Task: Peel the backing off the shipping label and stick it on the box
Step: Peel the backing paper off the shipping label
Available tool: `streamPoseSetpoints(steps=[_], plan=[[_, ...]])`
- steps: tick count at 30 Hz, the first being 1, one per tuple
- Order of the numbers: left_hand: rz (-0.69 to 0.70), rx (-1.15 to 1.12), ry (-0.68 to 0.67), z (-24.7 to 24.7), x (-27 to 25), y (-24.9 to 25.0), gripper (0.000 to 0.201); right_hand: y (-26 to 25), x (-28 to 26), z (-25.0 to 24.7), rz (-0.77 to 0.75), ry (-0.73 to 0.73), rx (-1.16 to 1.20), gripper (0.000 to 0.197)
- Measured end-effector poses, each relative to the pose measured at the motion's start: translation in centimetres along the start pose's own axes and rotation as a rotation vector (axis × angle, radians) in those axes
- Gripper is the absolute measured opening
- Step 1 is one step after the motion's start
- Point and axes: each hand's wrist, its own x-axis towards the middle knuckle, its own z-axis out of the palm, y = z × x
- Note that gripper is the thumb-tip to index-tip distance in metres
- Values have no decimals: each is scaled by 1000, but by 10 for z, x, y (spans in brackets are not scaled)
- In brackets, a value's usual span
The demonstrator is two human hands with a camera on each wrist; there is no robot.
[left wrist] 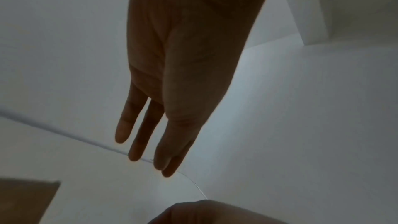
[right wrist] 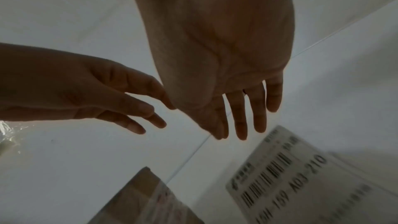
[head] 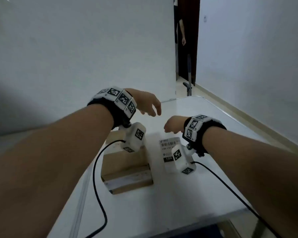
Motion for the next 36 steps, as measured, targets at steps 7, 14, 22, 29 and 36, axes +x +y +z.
streamPoseSetpoints(steps=[7,14,22,29,36], plan=[[3,-53,174,22,-40,9,24,9,-25,30,47,41,-12,41],[31,-376,340,40,-47,-7,25,3,-34,35,15,300,241,28],[-69,-935,571,46,-61,-34,19,-41,-65,-1,-382,538,399,21],[-96,-1070,574,71,-89,-46,27,-69,-74,6,-415,525,339,17],[-70,-1138,647,81,-104,-49,21,-87,-82,9,-422,507,333,21]])
